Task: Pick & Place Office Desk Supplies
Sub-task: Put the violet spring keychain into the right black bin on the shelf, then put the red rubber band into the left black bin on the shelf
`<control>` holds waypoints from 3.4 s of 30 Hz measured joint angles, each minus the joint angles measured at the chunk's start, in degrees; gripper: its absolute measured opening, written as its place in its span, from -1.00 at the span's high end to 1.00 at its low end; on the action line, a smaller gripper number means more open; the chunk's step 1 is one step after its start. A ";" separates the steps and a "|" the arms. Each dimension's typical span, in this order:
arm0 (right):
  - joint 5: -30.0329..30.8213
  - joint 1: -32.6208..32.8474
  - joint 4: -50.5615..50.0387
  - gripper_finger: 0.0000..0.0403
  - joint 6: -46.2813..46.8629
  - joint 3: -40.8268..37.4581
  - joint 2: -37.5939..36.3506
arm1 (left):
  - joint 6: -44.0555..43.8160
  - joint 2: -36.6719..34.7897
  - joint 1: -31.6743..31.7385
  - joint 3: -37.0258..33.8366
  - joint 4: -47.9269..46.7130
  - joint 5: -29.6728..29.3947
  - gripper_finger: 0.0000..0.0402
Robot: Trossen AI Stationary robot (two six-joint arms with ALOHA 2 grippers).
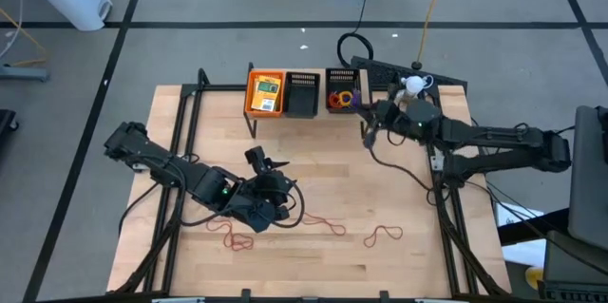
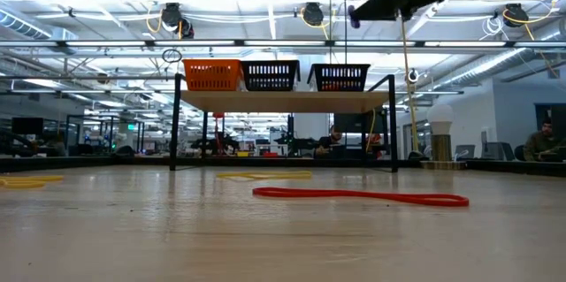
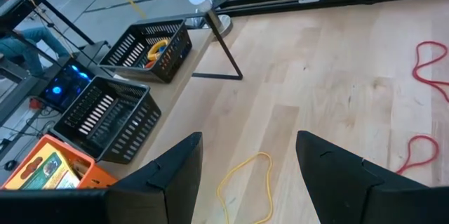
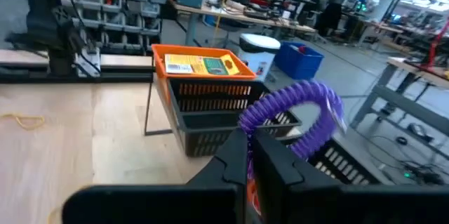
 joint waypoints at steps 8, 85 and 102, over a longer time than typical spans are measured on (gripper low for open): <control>-1.36 -6.82 9.16 0.92 2.98 0.00 6.31 | -0.86 0.00 1.32 0.00 -0.13 1.13 -0.12; -11.90 40.66 31.83 -0.27 23.13 -5.31 51.74 | -8.67 10.86 3.61 0.00 -7.13 29.97 -0.12; 3.41 38.43 29.49 -0.24 32.77 -5.31 53.37 | -8.85 10.86 2.51 0.00 -7.07 29.92 -0.12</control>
